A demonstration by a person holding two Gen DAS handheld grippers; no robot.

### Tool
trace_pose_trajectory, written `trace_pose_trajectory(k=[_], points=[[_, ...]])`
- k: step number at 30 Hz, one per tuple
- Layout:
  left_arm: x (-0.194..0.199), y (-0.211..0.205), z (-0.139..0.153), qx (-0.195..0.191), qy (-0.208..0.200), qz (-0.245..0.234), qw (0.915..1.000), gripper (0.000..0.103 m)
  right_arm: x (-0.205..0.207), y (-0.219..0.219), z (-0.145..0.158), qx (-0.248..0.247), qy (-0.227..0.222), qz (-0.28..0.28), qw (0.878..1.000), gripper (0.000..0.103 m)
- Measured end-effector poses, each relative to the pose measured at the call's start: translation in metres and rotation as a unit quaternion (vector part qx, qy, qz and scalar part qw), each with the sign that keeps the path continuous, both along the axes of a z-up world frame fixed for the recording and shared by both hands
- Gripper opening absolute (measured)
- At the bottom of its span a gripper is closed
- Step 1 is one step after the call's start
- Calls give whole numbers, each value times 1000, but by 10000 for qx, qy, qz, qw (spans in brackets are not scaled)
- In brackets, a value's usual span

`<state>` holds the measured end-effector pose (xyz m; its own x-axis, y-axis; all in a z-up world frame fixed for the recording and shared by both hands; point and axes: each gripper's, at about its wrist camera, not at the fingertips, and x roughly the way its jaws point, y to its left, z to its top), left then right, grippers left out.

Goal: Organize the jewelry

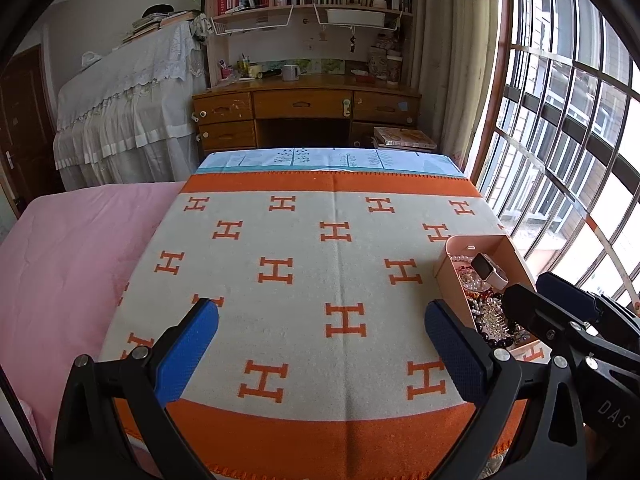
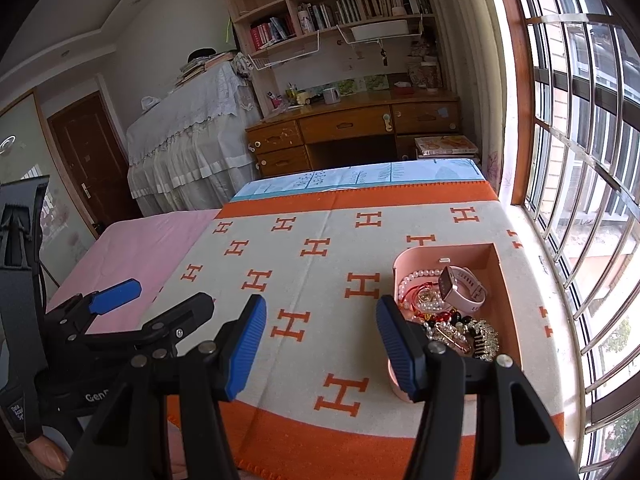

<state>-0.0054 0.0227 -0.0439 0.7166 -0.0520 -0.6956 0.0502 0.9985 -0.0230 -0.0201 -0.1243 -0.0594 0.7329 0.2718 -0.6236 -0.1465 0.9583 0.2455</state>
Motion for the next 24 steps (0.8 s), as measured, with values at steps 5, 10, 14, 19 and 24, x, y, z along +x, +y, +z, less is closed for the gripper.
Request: trace_pose_trajectory(k=[5,10,14,19,24], points=[[0,4,0,-14,-5,22,10000,102,2,2,0,-3,-5,21,10000,58],[0,5,0,28,-28,52,10000,102,2,3,0,4,11,22,10000,58],[0,7,-1,3,4,53,10000,102,3,3,-1,0,13,29,10000,58],[0,8,-1,9,6,58,10000,102,4,6,-3,8,34,44,10000,58],[0,8,-1,15,5,60,10000,102,4,8,-4,5,40,48,10000,58]])
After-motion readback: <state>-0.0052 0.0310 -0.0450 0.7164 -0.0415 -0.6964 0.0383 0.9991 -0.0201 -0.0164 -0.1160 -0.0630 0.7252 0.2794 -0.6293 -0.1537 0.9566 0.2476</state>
